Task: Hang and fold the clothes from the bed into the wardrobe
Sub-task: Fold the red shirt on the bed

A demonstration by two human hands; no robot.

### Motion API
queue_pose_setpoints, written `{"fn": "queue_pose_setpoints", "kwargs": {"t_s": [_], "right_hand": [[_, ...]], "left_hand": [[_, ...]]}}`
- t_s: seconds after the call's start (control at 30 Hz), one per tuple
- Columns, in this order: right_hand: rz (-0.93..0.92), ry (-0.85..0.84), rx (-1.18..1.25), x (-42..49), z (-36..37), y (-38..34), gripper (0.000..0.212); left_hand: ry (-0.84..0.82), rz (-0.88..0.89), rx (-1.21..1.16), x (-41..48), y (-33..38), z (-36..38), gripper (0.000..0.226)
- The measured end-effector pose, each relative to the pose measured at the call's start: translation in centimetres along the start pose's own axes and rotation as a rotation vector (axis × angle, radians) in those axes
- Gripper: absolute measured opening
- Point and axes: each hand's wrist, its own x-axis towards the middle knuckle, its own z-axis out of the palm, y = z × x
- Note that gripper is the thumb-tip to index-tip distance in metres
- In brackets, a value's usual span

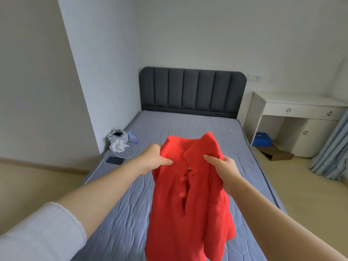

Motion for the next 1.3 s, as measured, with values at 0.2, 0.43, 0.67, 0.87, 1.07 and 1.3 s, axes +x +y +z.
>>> {"fn": "queue_pose_setpoints", "kwargs": {"t_s": [0.2, 0.43, 0.67, 0.87, 1.07, 1.3], "right_hand": [[-0.113, 0.076, -0.086, 0.3, -1.0, 0.3, 0.013], [-0.129, 0.119, -0.255, 0.1, -2.5, 1.8, 0.024], [-0.039, 0.028, -0.333, -0.5, -3.7, 4.2, 0.023], [0.231, -0.285, -0.148, -1.0, -6.3, 4.7, 0.02], [0.48, -0.496, -0.129, 0.2, -8.4, 6.8, 0.031], [0.539, -0.369, -0.352, 4.4, -9.3, 12.4, 0.017]], "left_hand": [[0.214, 0.281, 0.073, -0.1, -0.2, 1.2, 0.019], [-0.094, 0.051, 0.053, -0.2, -0.6, 0.8, 0.051], [-0.174, 0.045, 0.257, -0.4, -2.7, 0.6, 0.007], [-0.336, -0.015, -0.007, -1.8, -4.7, 1.3, 0.013], [-0.527, -0.28, -0.292, -0.4, -6.1, 1.6, 0.007], [-0.35, -0.224, 0.245, 5.2, -11.0, 6.5, 0.009]]}}
